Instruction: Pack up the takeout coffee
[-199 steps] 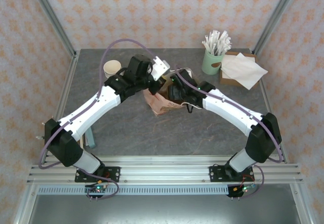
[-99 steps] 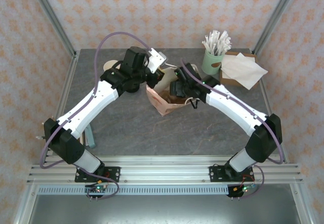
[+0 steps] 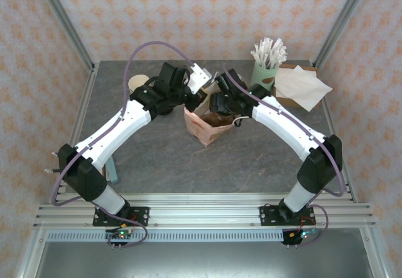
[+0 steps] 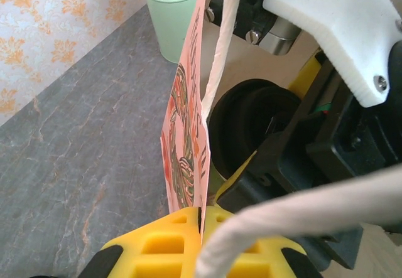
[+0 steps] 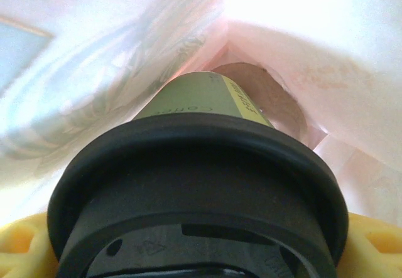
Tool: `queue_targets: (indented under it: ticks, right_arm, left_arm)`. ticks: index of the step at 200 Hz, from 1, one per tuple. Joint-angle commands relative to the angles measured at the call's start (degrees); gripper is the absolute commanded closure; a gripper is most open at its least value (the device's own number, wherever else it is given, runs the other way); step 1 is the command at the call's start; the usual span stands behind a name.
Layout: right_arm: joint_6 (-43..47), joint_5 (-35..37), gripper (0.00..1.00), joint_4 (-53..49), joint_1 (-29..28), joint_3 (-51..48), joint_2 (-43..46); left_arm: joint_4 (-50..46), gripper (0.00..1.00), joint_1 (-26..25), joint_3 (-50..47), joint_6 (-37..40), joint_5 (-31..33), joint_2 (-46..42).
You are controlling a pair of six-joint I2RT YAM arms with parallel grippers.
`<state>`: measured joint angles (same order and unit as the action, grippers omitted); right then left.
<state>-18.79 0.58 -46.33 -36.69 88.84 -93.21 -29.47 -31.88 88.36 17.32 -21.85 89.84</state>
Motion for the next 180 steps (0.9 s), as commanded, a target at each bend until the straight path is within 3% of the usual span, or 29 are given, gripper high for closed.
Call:
queue_targets:
  ticks: [1, 62, 111, 145, 176, 180]
  right_arm:
    - [4.19, 3.06, 0.43, 0.89, 0.32, -0.51, 4.43]
    - [0.89, 8.07, 0.44, -5.42, -1.26, 5.15, 1.68]
    - [2.51, 3.53, 0.44, -18.27, -4.53, 4.59, 3.07]
    - [3.60, 3.00, 0.44, -15.97, -5.68, 0.58, 5.25]
    - [2.76, 3.57, 0.44, -11.93, -4.82, 4.89, 2.29]
    - [2.45, 3.64, 0.44, -12.68, -4.67, 6.06, 1.47]
  left_arm:
    - [-2.32, 1.00, -0.51, -1.14, 3.42, 1.48, -0.04]
    - [-2.31, 1.00, -0.15, -0.64, 3.43, 1.67, 0.56]
    - [-0.11, 1.00, 0.94, -1.92, 1.69, 3.95, -1.48]
    - [2.16, 1.00, 1.03, -2.97, -0.81, 5.58, -2.58]
    - [-1.73, 1.00, 1.74, 0.63, -1.21, 2.55, -0.82]
    - [-3.13, 0.95, 2.07, 2.16, -1.75, 1.96, -0.04]
